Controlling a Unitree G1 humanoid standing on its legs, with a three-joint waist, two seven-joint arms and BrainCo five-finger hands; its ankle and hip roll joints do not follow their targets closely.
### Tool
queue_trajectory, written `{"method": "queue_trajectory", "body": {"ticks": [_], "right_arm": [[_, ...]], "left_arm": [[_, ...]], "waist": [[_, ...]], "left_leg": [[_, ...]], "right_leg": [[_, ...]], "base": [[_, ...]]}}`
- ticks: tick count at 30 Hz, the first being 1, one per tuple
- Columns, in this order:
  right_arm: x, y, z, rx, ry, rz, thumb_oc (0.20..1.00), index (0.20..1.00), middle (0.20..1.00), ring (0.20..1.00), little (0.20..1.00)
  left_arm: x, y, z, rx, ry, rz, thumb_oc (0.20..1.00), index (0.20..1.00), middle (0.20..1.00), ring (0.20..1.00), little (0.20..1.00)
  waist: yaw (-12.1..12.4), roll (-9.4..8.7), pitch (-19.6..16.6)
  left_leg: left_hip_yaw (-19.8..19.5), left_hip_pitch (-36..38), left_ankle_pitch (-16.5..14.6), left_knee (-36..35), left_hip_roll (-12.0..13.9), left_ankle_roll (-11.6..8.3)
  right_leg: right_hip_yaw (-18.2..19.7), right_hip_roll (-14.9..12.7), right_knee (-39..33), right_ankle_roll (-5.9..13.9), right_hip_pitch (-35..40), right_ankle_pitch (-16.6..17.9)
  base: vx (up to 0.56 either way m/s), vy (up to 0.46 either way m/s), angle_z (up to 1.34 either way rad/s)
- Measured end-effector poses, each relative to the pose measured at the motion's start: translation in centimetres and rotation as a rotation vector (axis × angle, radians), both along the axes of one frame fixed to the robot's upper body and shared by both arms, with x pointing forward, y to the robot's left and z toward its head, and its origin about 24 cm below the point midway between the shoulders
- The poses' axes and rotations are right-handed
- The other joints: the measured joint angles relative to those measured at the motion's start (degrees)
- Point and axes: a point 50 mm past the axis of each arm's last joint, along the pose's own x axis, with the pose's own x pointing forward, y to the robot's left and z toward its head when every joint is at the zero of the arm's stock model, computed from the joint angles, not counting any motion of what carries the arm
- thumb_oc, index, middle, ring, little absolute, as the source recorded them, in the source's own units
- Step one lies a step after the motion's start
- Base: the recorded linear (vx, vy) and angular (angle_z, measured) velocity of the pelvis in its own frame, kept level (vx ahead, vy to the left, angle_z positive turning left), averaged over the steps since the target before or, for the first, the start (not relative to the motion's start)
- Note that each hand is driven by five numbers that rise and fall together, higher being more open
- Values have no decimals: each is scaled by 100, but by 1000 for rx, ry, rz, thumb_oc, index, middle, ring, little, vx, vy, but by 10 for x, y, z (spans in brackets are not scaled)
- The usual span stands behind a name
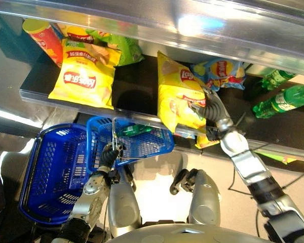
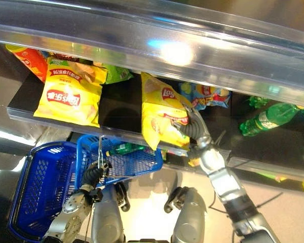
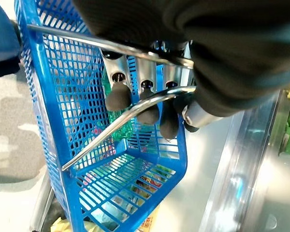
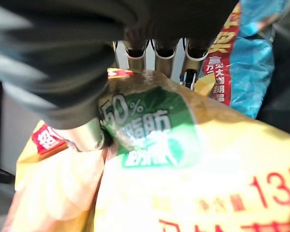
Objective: Pick up the snacks into the basket
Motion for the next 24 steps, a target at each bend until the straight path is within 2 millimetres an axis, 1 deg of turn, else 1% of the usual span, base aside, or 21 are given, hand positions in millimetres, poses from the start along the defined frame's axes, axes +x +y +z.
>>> {"method": "queue_trajectory", "body": {"ticks": [2,3,4,5,7,10,12,16,18,19,20,21,24], "right_arm": [[-11,-4,-11,67,138,135,200,200,200,200,200],[-13,-4,-15,87,184,176,200,200,200,200,200],[-18,-5,-21,107,248,228,200,200,200,200,200],[-18,-4,-23,126,277,254,200,200,200,200,200],[-22,3,-33,196,392,348,200,200,200,200,200],[-23,13,-44,254,495,427,200,200,200,200,200],[-24,22,-56,291,600,490,200,200,200,200,200],[-27,30,-65,338,695,542,200,200,200,200,200],[-26,34,-64,311,709,582,200,200,200,200,200],[-24,34,-62,301,706,586,200,200,200,200,200],[-21,34,-61,298,698,585,200,200,200,200,200],[-19,33,-60,295,696,578,200,200,200,200,200],[-12,28,-65,285,709,541,200,200,200,200,200]], "left_arm": [[-7,1,0,-13,-1,-22,200,200,200,200,200],[-9,2,1,-13,-2,-31,200,200,200,200,200],[-11,6,2,-6,-6,-40,200,200,200,200,200],[-13,9,3,-2,-7,-42,200,200,200,200,200],[-13,14,5,-9,-14,-55,200,200,200,200,200],[-14,15,6,-7,-13,-67,200,200,200,200,200],[-16,15,5,-10,-8,-77,200,200,200,200,200],[-14,14,6,-16,-14,-98,200,200,200,200,200],[-15,14,6,-16,-13,-109,200,200,200,200,200],[-15,14,5,-16,-11,-113,200,200,200,200,200],[-16,14,5,-17,-7,-114,200,200,200,200,200],[-15,14,5,-17,-9,-118,200,200,200,200,200],[-15,14,5,-19,-10,-122,200,200,200,200,200]], "waist": [[13,-46,-3],[16,-70,0],[15,-136,-1],[22,-178,-3],[37,-281,-10],[53,-291,-9],[67,-291,-4],[198,-291,-1],[224,-285,9],[213,-286,9],[292,-282,12],[320,-282,13],[343,-282,14]], "left_leg": [[-3,-3,5,-28,-6,16],[-3,1,9,-39,-13,19],[-4,0,26,-69,-21,23],[-7,2,43,-102,-30,21],[-15,1,92,-151,-35,-2],[-22,-5,105,-158,-39,-19],[-51,8,112,-172,-43,-20],[-79,14,154,-249,-73,-24],[-127,49,201,-335,-106,-23],[-122,75,227,-363,-109,-48],[-121,102,242,-400,-114,-55],[-119,108,254,-442,-124,-44],[-124,108,278,-485,-136,-41]], "right_leg": [[-4,2,-10,-2,0,1],[-4,-1,-13,-2,1,1],[-11,1,-28,-2,1,1],[-16,-1,-38,-7,3,4],[-30,15,-78,-15,14,14],[-45,13,-89,-11,29,17],[-94,16,-112,-11,84,17],[-151,15,-163,-4,123,24],[-228,15,-218,-3,213,25],[-228,16,-229,-3,231,25],[-229,23,-246,-3,248,25],[-234,26,-261,-3,248,25],[-252,33,-284,-3,251,25]], "base": [[0,0,0],[0,0,0],[0,-17,3],[1,-26,4],[-1,-21,4],[0,-6,1],[14,-21,7],[18,-23,7],[20,-22,15],[16,-21,11],[0,0,0],[0,0,0],[13,-25,2]]}}
